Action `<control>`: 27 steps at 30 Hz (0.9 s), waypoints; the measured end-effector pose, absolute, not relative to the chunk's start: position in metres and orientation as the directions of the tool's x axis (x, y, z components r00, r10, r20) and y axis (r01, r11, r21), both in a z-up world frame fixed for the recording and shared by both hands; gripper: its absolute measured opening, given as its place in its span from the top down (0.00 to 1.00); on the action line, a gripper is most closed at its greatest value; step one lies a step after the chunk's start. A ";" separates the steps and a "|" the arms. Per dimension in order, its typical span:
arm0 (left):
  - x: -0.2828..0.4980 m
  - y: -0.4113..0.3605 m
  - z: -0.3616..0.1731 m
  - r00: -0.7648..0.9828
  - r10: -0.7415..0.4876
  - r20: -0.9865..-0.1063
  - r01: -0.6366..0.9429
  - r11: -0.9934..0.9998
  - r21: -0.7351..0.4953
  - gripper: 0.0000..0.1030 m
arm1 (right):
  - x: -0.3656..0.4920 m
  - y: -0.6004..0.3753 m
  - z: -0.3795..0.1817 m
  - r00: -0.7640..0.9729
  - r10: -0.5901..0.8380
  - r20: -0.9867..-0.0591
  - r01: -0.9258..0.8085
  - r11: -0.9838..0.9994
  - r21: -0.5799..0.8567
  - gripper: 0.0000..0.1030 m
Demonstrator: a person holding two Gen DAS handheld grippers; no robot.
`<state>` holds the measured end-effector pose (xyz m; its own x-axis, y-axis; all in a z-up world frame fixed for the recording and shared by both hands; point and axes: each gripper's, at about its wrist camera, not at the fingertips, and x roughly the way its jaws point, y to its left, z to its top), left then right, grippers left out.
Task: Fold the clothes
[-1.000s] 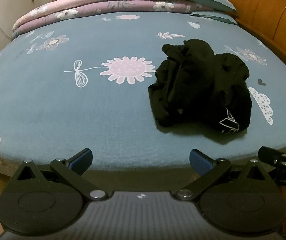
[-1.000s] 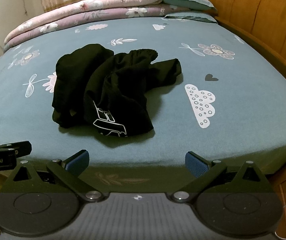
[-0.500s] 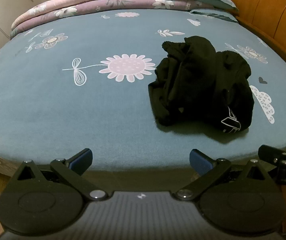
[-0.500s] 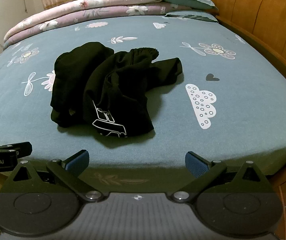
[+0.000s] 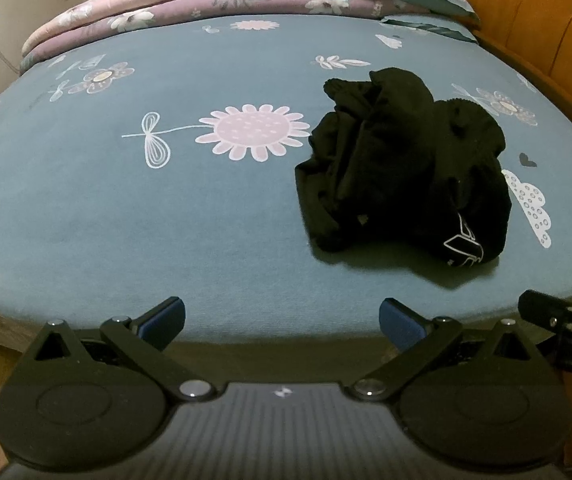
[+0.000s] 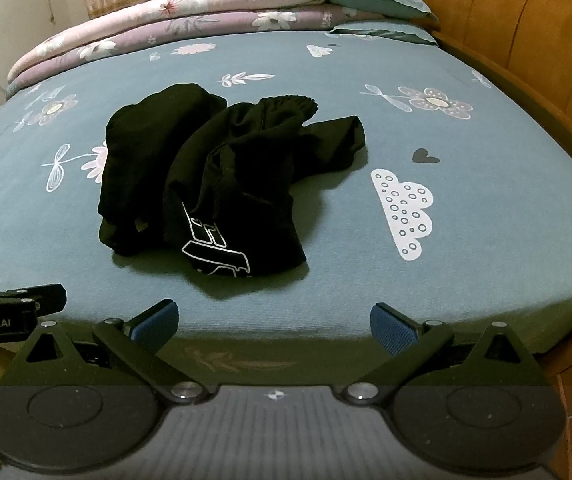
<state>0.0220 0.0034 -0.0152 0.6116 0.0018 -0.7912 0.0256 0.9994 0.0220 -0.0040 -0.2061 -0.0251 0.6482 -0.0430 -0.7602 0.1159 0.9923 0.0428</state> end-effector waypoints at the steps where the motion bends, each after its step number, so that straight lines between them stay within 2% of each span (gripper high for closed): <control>1: 0.022 0.003 -0.015 0.611 0.002 -0.792 0.026 0.999 0.022 0.01 | -0.004 -0.205 -0.025 0.649 -0.046 -0.759 0.113 0.993 0.036 0.00; 16: 0.029 0.000 -0.019 0.612 -0.004 -0.791 0.030 0.999 0.018 0.01 | 0.000 -0.208 -0.027 0.661 -0.041 -0.749 0.103 0.994 0.037 0.00; 27: 0.049 0.005 -0.029 0.606 -0.013 -0.796 0.017 1.000 -0.003 0.01 | 0.014 -0.224 -0.033 0.677 0.067 -0.733 0.064 0.987 0.150 0.00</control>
